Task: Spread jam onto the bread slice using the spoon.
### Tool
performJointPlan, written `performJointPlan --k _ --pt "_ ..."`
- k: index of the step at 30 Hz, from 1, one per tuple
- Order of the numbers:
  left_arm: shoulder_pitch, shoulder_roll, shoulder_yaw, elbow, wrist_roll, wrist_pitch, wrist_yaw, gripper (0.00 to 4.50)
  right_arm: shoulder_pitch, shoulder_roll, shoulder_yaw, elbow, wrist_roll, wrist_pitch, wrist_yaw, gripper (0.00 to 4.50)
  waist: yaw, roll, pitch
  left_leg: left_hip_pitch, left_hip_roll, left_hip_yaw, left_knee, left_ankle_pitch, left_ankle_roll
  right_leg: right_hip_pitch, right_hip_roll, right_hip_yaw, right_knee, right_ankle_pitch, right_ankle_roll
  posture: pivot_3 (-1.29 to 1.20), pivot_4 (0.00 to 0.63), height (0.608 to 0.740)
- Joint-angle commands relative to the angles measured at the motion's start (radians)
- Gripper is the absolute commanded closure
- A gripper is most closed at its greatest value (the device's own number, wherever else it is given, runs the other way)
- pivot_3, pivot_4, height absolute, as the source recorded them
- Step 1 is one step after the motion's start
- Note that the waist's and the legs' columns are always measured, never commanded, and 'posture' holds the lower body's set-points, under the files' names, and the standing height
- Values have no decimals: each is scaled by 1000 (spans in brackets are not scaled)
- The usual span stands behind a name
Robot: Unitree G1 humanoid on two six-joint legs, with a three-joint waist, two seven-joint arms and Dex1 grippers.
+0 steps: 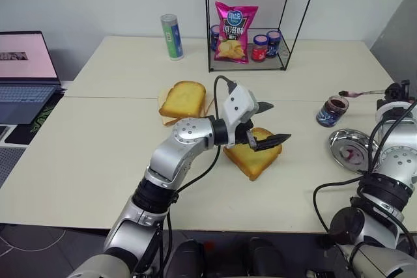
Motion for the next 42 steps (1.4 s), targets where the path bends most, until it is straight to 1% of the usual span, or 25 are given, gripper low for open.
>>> performJointPlan --k 1,6,13,17,21,23,26,31,35,37,42 --pt "-37 -3 48 -4 -35 -22 -15 0 0 -7 -20 -87 55 -22 -11 4468 0 0 0 0 0 0 0 0 0 0 0 0 0 0 0 0 150 740" --pt "-43 9 71 -17 -64 -11 -36 0 11 9 20 -176 105 16 -25 4468 -3 0 0 0 0 0 0 0 0 0 0 0 0 0 0 0 150 740" --pt "19 124 127 -87 -121 5 -101 0 19 29 136 -328 203 124 -73 4468 -6 1 0 1 1 0 -1 0 0 0 1 0 1 0 0 0 150 740" --pt "93 192 176 -153 -160 22 -112 0 33 45 219 -395 254 189 -91 4468 -4 1 0 0 1 0 0 0 0 0 0 0 0 0 0 0 150 740" --pt "257 300 220 -239 -164 15 -131 0 82 56 309 -445 290 258 -84 4468 -5 1 0 1 2 0 -2 0 0 0 0 0 0 0 -1 0 150 740" --pt "301 322 232 -260 -165 9 -118 0 110 65 329 -460 301 264 -82 4468 -4 1 0 0 2 -1 -2 0 0 -1 0 -1 0 -1 -2 0 150 740" --pt "376 336 256 -307 -166 10 -78 0 160 96 367 -482 309 269 -86 4468 1 0 0 0 1 -1 -1 0 0 -1 -1 -2 0 -1 -2 0 150 740" --pt "477 323 264 -356 -148 7 -5 0 247 111 437 -516 275 280 -55 4468 0 0 0 0 1 -1 -1 0 0 0 -1 -1 -1 -1 -1 0 150 740" --pt "509 313 235 -367 -120 -8 31 0 314 76 517 -560 228 316 6 4468 -2 0 0 0 1 -1 -1 0 0 -1 -1 -1 0 -1 -1 0 150 740" --pt "518 313 223 -375 -118 -6 37 0 328 41 557 -580 190 328 53 4468 -2 0 0 0 1 -1 -1 0 0 -1 -1 -1 0 -1 -1 0 150 740" --pt "547 341 205 -388 -113 -19 20 0 353 -28 641 -616 103 347 149 4468 -2 -1 0 0 1 -1 -1 0 0 -1 -1 -1 -1 -1 -1 0 150 740"
